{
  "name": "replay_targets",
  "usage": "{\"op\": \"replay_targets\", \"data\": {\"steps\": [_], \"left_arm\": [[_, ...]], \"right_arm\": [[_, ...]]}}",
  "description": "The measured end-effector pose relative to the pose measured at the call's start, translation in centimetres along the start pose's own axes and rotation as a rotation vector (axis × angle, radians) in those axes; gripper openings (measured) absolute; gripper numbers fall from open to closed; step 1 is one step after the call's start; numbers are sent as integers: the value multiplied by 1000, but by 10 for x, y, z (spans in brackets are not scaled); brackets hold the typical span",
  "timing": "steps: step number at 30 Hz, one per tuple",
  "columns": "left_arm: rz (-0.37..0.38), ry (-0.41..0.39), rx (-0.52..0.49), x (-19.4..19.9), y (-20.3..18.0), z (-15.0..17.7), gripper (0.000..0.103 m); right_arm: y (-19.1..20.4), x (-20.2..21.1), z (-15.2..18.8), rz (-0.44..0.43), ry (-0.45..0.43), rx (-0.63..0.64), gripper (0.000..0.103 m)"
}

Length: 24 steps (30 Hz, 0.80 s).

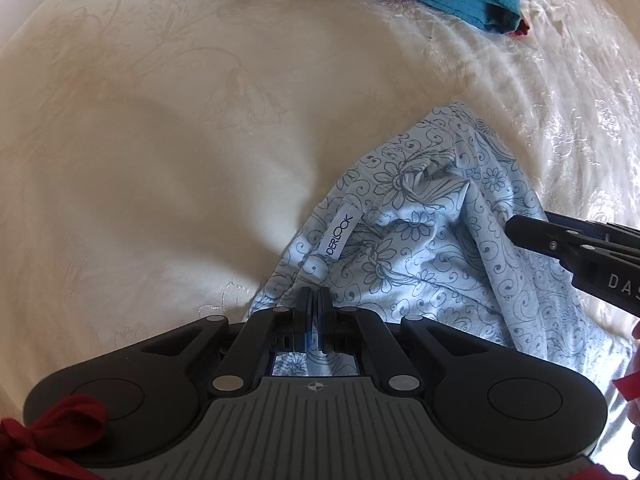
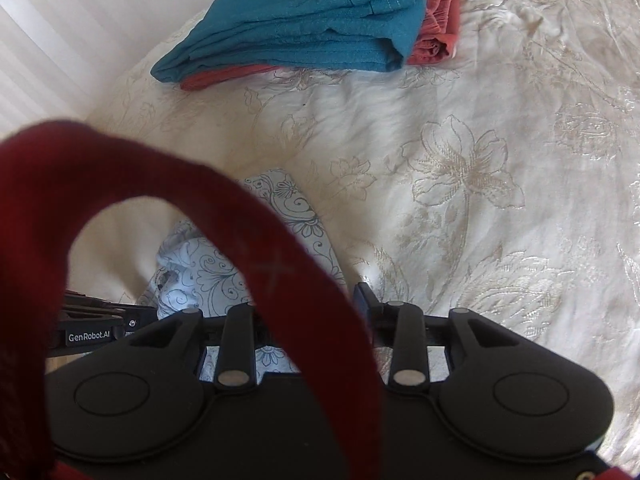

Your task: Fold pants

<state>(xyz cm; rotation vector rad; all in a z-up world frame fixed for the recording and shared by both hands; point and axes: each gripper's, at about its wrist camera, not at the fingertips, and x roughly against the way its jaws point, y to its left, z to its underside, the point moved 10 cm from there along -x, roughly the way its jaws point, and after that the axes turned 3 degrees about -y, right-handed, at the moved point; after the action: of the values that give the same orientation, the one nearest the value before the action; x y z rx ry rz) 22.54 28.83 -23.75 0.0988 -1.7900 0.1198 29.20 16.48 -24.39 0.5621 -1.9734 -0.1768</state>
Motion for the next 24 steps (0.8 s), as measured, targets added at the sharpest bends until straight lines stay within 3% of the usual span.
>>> {"op": "replay_targets", "data": {"steps": [2,3,4,9,12,17,23,24], "left_arm": [[7,-2,7,1,1,-1,3],[15,-6,18,4,2,-1,3],[23,-15,30,8,4,-3,3],[-34,-118,44,44,31,-6,3],[-46,-161,81,66,52,-6,3],[-68,-197,136,90,81,-3,3],[-82,-225,118,99,81,0,3],[-67,-225,113,100,77,0,3]], "right_arm": [[5,1,-1,-58,3,-14,28],[7,4,-1,-70,6,-15,10],[11,9,-3,-61,-3,-1,8],[57,61,-11,-112,-129,98,8],[98,83,1,-132,-150,210,8],[161,67,57,-166,-61,386,8],[182,23,105,-156,43,436,10],[182,18,109,-143,38,438,17]]}}
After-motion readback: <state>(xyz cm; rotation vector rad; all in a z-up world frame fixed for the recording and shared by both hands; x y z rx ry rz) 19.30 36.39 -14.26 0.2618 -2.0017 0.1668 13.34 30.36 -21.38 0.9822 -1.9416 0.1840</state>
